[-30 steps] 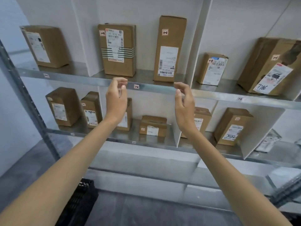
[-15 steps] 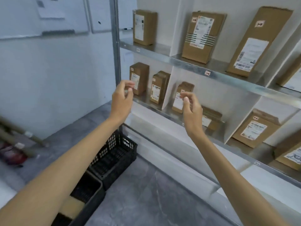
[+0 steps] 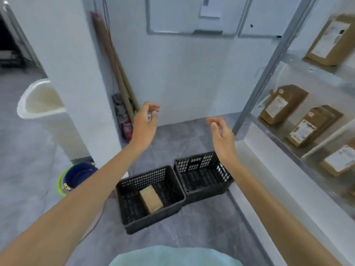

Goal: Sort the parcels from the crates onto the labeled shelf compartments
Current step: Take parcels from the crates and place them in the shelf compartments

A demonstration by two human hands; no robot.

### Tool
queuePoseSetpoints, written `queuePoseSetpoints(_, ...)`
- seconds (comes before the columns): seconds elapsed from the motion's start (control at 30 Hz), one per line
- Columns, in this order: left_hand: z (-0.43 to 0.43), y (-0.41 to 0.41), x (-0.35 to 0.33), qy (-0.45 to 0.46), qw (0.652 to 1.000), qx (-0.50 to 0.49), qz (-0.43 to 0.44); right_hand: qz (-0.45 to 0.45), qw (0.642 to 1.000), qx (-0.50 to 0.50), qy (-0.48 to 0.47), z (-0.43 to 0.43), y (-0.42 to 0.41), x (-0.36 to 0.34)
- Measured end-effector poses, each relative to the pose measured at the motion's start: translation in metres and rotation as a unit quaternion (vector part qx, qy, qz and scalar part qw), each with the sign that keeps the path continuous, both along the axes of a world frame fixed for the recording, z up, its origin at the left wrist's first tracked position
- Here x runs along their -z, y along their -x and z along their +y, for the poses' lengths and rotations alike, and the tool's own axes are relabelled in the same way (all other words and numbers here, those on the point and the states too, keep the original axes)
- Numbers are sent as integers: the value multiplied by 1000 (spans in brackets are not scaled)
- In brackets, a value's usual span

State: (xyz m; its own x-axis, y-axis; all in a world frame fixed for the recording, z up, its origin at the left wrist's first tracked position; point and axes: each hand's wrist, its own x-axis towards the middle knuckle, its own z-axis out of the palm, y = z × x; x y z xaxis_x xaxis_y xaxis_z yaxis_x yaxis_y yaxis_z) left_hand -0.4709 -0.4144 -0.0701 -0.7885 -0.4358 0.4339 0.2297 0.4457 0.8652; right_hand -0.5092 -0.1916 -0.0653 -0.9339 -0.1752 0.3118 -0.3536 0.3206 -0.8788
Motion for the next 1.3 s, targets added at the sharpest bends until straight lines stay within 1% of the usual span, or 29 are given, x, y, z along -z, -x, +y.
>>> queuePoseSetpoints(0.17,-65,-31,21,-13,997,-71,-31,-32,997,-70,-19,-63,7,25)
queuePoseSetpoints(0.37,-114,-49,62,-42,987,-120,-94,-82,990,-109,-19,-118,13,65)
queuePoseSetpoints(0.53,-124,-30,98,-74,976,-144,-146,-122,981,-142,-43,-153,24,99)
queuePoseSetpoints(0.67,-120,-5,135,-98,965,-159,-186,-153,970,-173,-71,-171,54,124)
queuePoseSetpoints(0.8,-115,10,181,-131,946,-196,-223,-176,959,-192,-109,-172,91,162)
queuePoseSetpoints(0.9,-115,19,227,-181,919,-223,-269,-211,950,-186,-136,-167,118,203)
queuePoseSetpoints(1.07,-113,36,305,-218,880,-260,-332,-250,932,-188,-184,-172,152,288)
queuePoseSetpoints(1.2,-106,50,387,-243,859,-250,-374,-301,909,-190,-217,-181,162,380)
queuePoseSetpoints(1.3,-104,62,466,-244,843,-263,-401,-329,890,-192,-249,-186,166,468)
